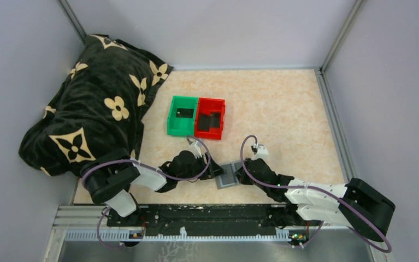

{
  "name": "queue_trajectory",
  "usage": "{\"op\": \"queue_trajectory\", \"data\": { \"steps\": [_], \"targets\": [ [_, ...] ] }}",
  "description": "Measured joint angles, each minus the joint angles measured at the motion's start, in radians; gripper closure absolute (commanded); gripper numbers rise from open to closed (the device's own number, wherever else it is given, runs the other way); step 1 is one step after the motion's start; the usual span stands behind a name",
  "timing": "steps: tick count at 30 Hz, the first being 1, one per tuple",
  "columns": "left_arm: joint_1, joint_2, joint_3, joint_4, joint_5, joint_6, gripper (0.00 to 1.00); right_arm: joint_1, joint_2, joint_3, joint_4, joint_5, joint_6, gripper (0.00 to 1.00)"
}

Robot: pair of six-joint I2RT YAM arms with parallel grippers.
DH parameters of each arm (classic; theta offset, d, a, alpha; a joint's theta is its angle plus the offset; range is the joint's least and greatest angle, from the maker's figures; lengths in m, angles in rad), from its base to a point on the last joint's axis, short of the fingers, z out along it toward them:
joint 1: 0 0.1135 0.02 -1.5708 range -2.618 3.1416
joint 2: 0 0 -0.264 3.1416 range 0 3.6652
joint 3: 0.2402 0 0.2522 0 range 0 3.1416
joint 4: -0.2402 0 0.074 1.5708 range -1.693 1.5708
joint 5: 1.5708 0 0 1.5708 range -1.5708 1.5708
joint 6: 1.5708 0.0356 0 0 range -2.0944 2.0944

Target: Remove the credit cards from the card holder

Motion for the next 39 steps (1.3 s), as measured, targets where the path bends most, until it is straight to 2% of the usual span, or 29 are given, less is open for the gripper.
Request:
{"op": "queue_trajectory", "data": {
  "steps": [16, 39],
  "targets": [
    [0.016, 0.122, 0.023, 0.163, 0.021, -0.071, 0.40, 0.000, -0.006, 0.000, -0.012, 0.041, -0.008, 1.00],
    [0.020, 0.122, 0.039, 0.160, 0.029, -0.086, 0.40, 0.000, -0.006, -0.001, -0.013, 0.049, -0.007, 1.00]
  ]
}}
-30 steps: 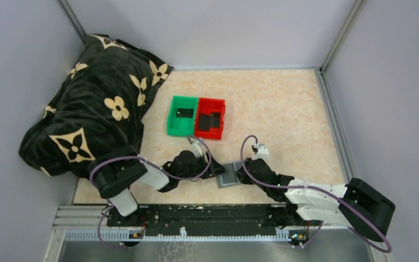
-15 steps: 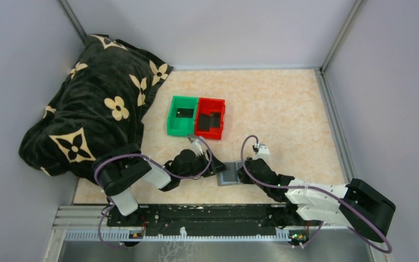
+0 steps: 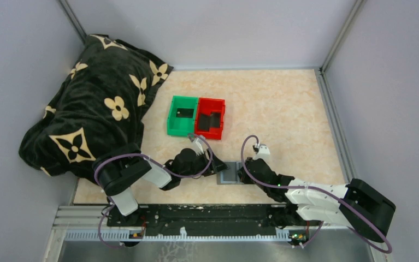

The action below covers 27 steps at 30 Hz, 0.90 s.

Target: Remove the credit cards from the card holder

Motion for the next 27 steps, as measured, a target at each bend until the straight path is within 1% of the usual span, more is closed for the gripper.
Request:
{"op": "queue_trajectory", "data": {
  "steps": [9, 18, 27],
  "targets": [
    [0.003, 0.000, 0.010, -0.009, 0.005, -0.001, 0.40, 0.000, 0.000, 0.000, 0.000, 0.006, 0.000, 1.00],
    [0.003, -0.010, 0.037, -0.060, 0.005, 0.005, 0.40, -0.001, -0.003, -0.002, -0.001, 0.018, 0.000, 1.00],
    [0.002, -0.010, 0.045, -0.061, 0.005, 0.008, 0.40, -0.001, -0.006, -0.002, -0.006, 0.028, 0.000, 1.00]
  ]
}}
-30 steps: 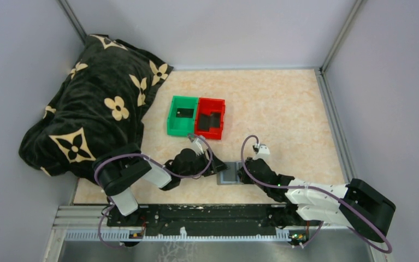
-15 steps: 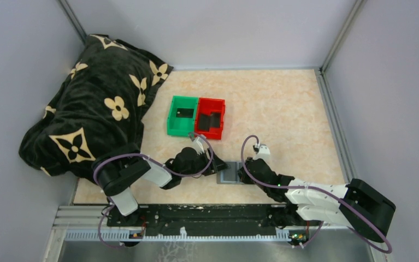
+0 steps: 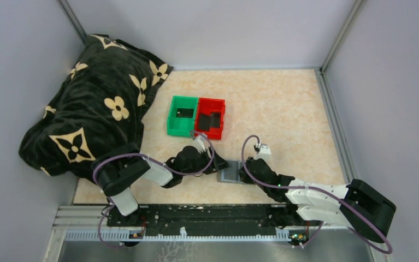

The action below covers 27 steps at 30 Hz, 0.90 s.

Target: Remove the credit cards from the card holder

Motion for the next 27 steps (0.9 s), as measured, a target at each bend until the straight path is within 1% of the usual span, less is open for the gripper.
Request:
{"op": "queue_trajectory", "data": {
  "steps": [6, 12, 16, 19, 27],
  "targets": [
    [0.000, -0.004, 0.000, -0.004, 0.000, 0.000, 0.40, 0.000, 0.000, 0.000, 0.000, 0.000, 0.000, 1.00],
    [-0.002, -0.041, 0.010, 0.001, 0.003, -0.001, 0.40, 0.000, 0.000, 0.000, 0.000, 0.000, 0.000, 1.00],
    [-0.037, -0.044, 0.055, 0.045, 0.058, -0.016, 0.40, 0.002, 0.002, -0.003, 0.014, -0.033, 0.003, 1.00],
    [-0.056, -0.044, 0.060, 0.055, 0.087, -0.023, 0.40, 0.002, 0.002, -0.006, 0.022, -0.048, 0.004, 1.00],
    [-0.056, -0.023, 0.060, 0.063, 0.110, -0.030, 0.40, 0.002, -0.009, -0.007, 0.019, -0.063, 0.009, 1.00]
  ]
}}
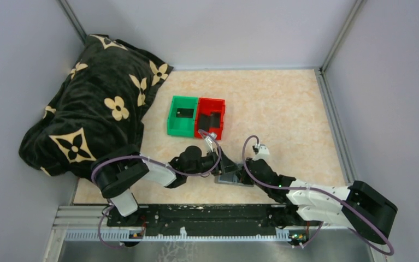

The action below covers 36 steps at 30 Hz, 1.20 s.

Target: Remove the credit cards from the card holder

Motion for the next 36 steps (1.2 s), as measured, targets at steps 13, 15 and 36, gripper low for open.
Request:
{"op": "queue_trajectory", "data": {
  "steps": [13, 15, 36],
  "targets": [
    [0.021, -0.007, -0.036, 0.001, -0.007, 0.011, 0.40, 0.001, -0.067, -0.006, -0.031, 0.000, 0.001, 1.00],
    [0.047, -0.053, -0.069, -0.032, -0.018, 0.027, 0.40, 0.001, -0.067, -0.006, -0.033, 0.001, 0.001, 1.00],
    [0.072, -0.180, -0.093, -0.346, -0.092, 0.131, 0.39, 0.002, -0.022, -0.006, -0.021, 0.000, -0.001, 1.00]
  ]
}}
